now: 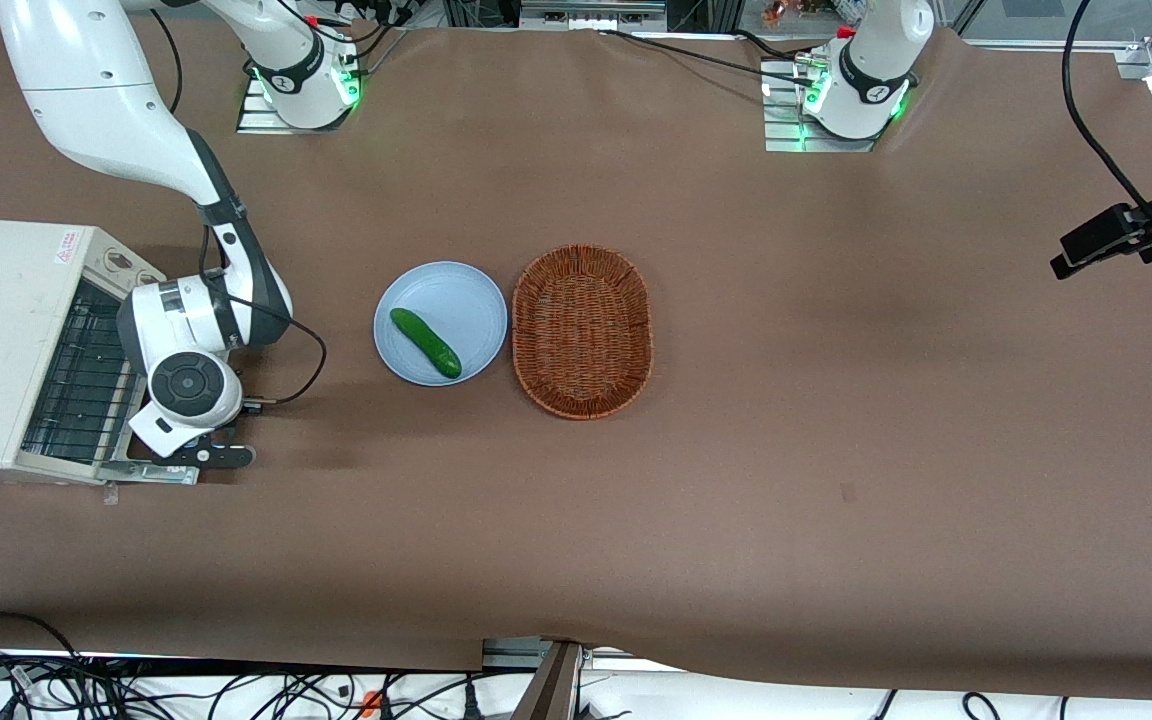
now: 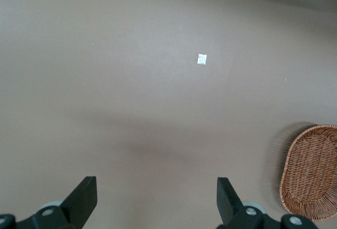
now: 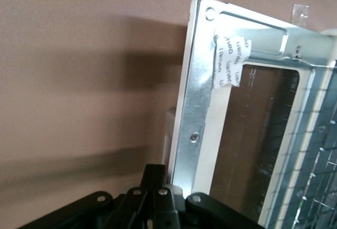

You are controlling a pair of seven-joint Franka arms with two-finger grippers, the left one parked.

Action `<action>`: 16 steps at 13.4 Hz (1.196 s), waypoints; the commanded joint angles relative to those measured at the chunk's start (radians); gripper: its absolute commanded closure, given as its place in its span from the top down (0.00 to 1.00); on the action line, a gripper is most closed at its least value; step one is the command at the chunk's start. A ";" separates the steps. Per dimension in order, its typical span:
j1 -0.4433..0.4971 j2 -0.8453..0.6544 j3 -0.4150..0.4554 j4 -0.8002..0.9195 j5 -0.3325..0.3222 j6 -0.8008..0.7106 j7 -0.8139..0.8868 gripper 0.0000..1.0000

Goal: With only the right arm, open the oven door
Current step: 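Pull the handle with the right gripper, swinging the door down open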

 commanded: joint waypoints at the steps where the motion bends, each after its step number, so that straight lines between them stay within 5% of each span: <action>1: -0.061 0.014 -0.037 -0.003 -0.019 -0.001 -0.032 0.00; 8: -0.060 -0.025 0.024 -0.017 0.205 -0.002 -0.096 0.00; 12: -0.061 -0.099 0.023 -0.008 0.464 -0.088 -0.252 0.08; 13: -0.063 -0.126 0.018 -0.003 0.515 -0.123 -0.256 0.48; 14: -0.064 -0.159 0.015 -0.002 0.546 -0.148 -0.259 0.99; 16: -0.064 -0.255 0.008 0.001 0.545 -0.209 -0.288 1.00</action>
